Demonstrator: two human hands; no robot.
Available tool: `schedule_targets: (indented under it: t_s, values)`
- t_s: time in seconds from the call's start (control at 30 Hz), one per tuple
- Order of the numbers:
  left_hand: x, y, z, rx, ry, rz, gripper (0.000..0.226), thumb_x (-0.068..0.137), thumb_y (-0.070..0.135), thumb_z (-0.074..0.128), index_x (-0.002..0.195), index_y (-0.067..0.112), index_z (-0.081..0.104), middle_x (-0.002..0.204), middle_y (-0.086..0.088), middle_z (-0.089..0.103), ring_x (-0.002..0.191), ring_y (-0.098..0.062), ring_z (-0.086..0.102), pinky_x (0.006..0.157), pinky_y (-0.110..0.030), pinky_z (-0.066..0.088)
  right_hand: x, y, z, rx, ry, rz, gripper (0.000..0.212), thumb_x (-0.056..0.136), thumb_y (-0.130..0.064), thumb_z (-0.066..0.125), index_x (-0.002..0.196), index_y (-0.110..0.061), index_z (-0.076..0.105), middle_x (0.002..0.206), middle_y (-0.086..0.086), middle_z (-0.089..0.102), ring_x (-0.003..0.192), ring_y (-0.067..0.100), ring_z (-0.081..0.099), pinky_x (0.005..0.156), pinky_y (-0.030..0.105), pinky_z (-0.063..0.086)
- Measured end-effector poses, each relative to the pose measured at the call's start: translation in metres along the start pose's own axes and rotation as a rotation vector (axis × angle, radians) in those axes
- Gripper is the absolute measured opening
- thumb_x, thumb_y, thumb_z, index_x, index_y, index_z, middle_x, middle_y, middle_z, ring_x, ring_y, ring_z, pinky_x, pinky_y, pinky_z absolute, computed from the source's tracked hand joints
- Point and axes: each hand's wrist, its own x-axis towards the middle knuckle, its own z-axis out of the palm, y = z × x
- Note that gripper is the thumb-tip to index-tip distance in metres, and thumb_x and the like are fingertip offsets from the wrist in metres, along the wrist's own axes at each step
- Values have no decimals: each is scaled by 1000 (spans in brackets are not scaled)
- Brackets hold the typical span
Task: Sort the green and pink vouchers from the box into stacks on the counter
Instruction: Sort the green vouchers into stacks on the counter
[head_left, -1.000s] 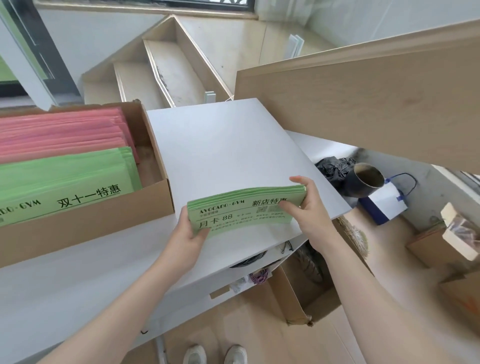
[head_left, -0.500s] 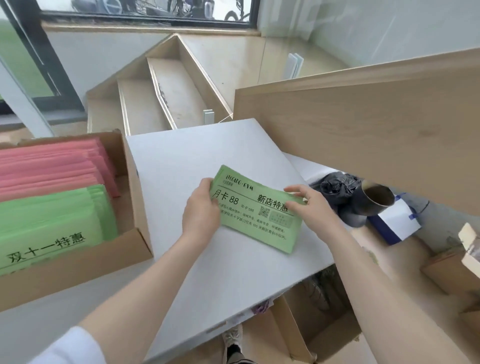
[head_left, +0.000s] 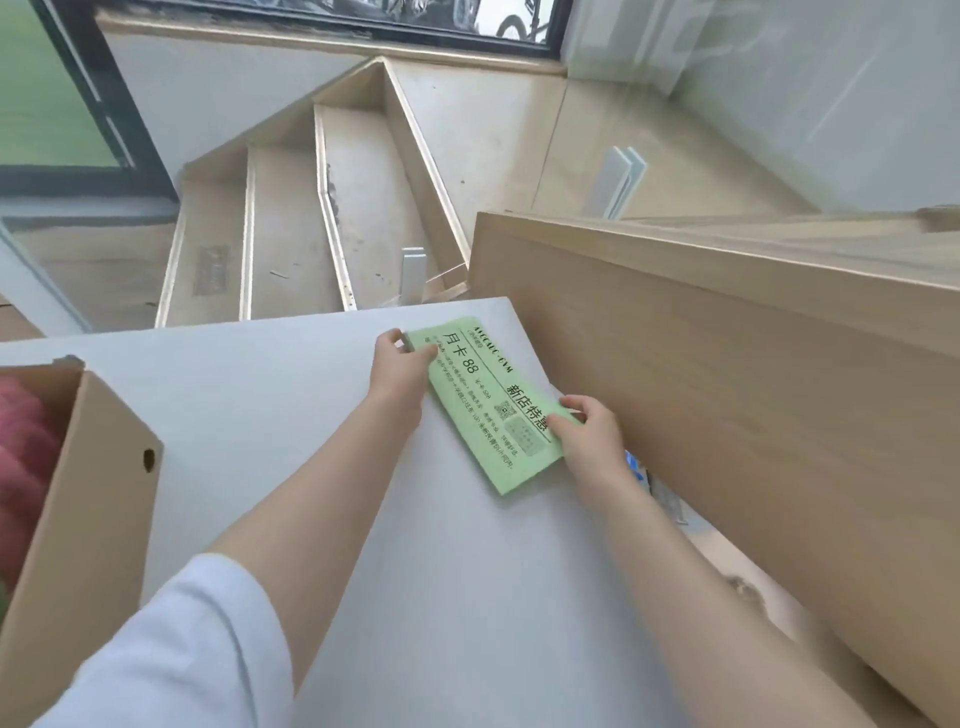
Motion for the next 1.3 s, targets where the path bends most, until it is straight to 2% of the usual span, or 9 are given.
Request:
schedule_targets:
  t_s: [0.13,0.3,0.47,0.67,0.83,0.9,0.97,1.03,1.3]
  values:
    - [-8,-6,3,126,-146,83,35,96,2,38,129,12,36,111,3,58,103,-17,59,70,-20,46,5,1,15,-142,1,-74,39,86,-16,55,124,-8,55,121,1,59,113,21,56,96,36,44]
    - [-48,-30,4,40,-133,57,27,101,20,31,124,12,42,117,0,59,87,-1,58,49,-5,44,-6,-4,26,-278,61,-213,36,95,-6,35,127,-3,51,130,16,47,121,30,42,101,33,34]
    - [-55,-44,8,-30,-177,10,38,102,26,26,137,14,36,130,2,55,100,-6,57,56,-3,46,3,-11,20,-210,4,-206,36,95,-5,36,126,-6,55,129,8,57,121,21,48,97,23,33]
    - [-38,-33,16,-64,-235,-9,42,102,25,30,144,21,28,105,20,55,83,9,53,58,-6,45,13,-19,17,-125,-15,-158,38,89,-1,41,121,-8,60,119,1,64,107,16,58,96,27,43]
    - [-17,-34,10,-41,-226,-16,48,99,38,32,142,18,33,141,6,45,123,-8,47,103,-28,37,14,-20,20,-121,-12,-182,22,87,-2,48,103,2,62,105,18,67,100,34,59,90,43,45]
    - [-19,-29,9,-42,-232,-6,37,101,33,31,133,19,43,126,16,54,110,1,51,91,-17,36,19,-17,21,-172,-25,-206,21,86,-4,51,104,0,63,106,18,64,98,32,59,91,43,46]
    - [-24,-28,8,-31,-231,-3,25,102,26,31,99,22,55,87,23,65,77,13,59,69,-6,42,23,-15,20,-236,-43,-228,28,87,-5,53,113,-5,63,112,12,60,100,25,58,92,37,45]
    - [-35,-25,7,-33,-223,8,30,102,22,31,77,26,47,68,22,58,56,17,57,53,-5,42,25,-16,19,-260,-74,-241,32,87,-7,54,119,-8,60,117,8,57,103,21,57,93,32,43]
    - [-47,-36,-3,14,-313,21,29,103,27,25,111,25,53,104,18,61,88,14,58,74,-10,41,33,-18,16,-369,-152,-280,33,91,-10,48,121,-14,60,122,11,55,109,24,54,93,29,39]
